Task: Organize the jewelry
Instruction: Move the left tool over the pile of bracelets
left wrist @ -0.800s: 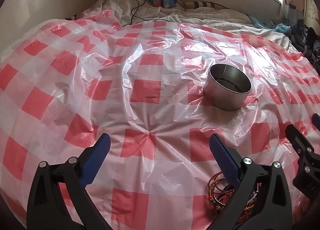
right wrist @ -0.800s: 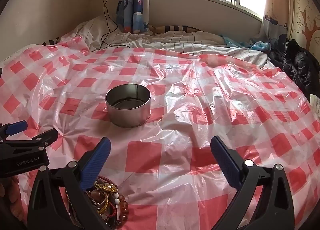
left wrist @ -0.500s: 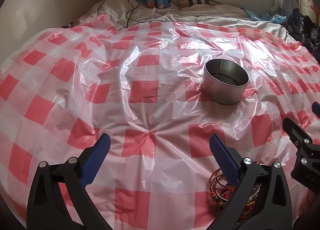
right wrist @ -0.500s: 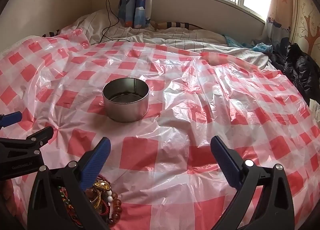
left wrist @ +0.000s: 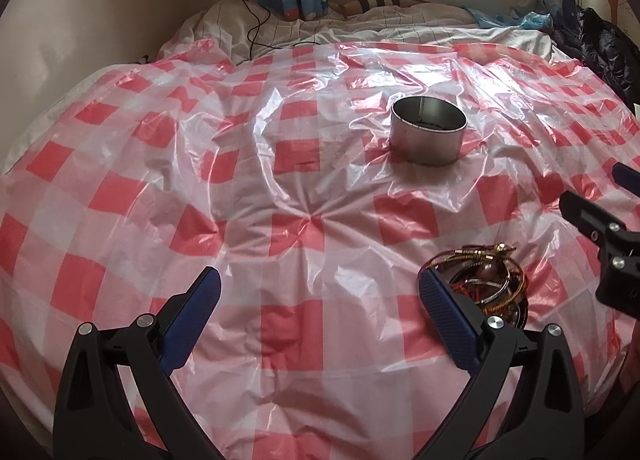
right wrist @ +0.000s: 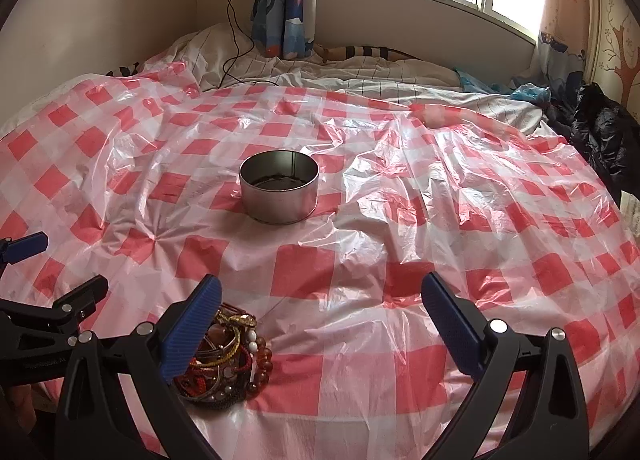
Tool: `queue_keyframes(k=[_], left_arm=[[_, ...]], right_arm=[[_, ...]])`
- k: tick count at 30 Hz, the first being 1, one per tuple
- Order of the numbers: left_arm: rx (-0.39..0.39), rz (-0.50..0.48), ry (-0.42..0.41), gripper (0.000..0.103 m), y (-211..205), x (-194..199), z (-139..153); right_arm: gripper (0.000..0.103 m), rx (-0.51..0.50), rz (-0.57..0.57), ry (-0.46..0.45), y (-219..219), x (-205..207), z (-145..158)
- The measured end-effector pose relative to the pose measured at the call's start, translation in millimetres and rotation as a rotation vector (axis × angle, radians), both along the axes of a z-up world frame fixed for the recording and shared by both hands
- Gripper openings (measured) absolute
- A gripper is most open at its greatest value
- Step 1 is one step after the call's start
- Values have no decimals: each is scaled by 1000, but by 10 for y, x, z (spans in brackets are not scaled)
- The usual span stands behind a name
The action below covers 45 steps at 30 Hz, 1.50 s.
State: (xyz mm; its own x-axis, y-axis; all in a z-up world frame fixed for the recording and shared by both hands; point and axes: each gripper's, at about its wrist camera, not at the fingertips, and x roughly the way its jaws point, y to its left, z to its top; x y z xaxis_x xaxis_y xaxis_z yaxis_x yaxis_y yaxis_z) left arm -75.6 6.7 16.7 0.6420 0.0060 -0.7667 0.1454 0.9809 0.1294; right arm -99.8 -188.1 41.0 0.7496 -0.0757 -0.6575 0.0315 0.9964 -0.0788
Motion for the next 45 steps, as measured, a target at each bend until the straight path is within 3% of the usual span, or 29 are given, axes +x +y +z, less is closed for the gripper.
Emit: queue_keyframes(k=[9,32,45], left_arm=[[-18,-48,25,95,-49,-172,-175],[-21,-148,47,95,-466,-194,-260],[55,-163,20,95,-561,-240,-259]], right_arm=[[96,-54,53,-6,84,-93,47],[96,-18,33,50,-203,-40,-62],[96,16,54,66,-187,-20,-105]])
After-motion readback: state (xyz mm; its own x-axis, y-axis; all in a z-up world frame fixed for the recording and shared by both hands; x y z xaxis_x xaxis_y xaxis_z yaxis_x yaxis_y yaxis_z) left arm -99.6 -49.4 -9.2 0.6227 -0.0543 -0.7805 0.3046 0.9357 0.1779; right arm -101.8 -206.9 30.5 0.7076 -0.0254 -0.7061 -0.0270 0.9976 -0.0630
